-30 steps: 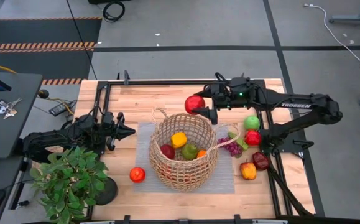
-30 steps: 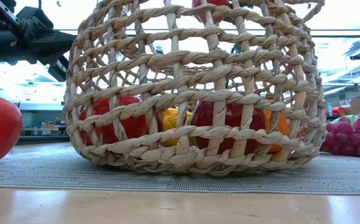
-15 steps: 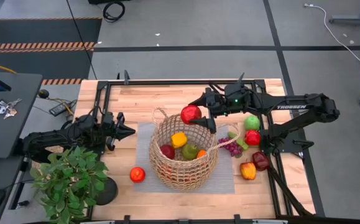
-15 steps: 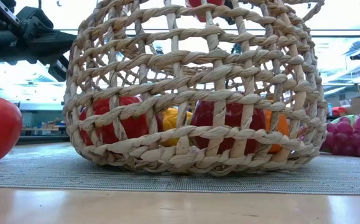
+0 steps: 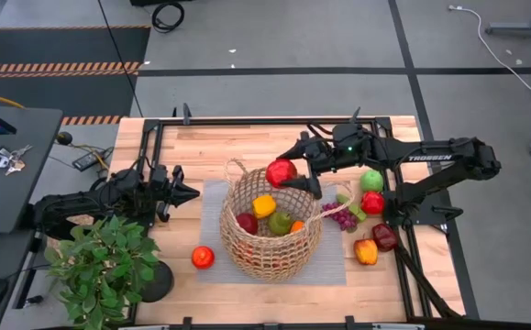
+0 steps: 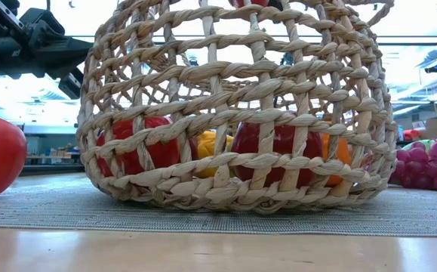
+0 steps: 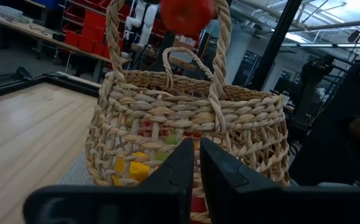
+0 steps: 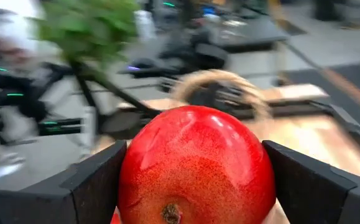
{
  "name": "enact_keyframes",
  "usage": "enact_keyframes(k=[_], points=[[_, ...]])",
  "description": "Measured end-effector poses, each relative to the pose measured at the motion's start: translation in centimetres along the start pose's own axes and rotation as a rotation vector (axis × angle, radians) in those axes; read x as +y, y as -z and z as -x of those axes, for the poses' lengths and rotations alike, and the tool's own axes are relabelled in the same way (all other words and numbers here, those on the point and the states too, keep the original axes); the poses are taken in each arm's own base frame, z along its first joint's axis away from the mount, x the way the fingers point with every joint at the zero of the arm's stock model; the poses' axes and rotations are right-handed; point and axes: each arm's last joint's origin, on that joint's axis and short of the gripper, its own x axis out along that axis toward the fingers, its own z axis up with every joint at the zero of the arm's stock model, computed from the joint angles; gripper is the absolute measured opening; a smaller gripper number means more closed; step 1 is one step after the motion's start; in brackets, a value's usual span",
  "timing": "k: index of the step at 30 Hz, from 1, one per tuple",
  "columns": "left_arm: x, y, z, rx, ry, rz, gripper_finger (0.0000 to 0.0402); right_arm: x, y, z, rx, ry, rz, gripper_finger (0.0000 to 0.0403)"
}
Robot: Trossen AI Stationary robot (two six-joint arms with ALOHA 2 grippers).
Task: Build produce basket
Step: Put the red apple into the brown basket
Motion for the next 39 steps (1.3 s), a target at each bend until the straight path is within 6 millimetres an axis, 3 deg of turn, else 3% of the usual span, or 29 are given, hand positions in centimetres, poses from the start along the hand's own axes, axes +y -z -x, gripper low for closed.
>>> enact_keyframes(k=[9,13,27,34,39], points=[[0.0,0.0,0.0,0.0,0.0,0.0,0.0031,1.7,-2.4,0.7,-0.173,-0.505,-0.026,0.0363],[0.0,0.0,0.0,0.0,0.0,0.0,0.0036,1.9,-2.8,0.9,-0.187,-0.565,-0.045,0.0363],[0.0,0.0,0.0,0.0,0.0,0.0,0.0032,1.8,-2.7,0.8,-0.189,-0.536,-0.035,0.0363],[0.0,0.0,0.0,0.0,0.0,0.0,0.0034,2.7,-1.6,-0.1,-0.175,-0.241,0.127,0.0363],[0.0,0.0,0.0,0.0,0.0,0.0,0.0028,3.9,-1.0,-0.4,-0.065,0.001,0.237,0.0363]])
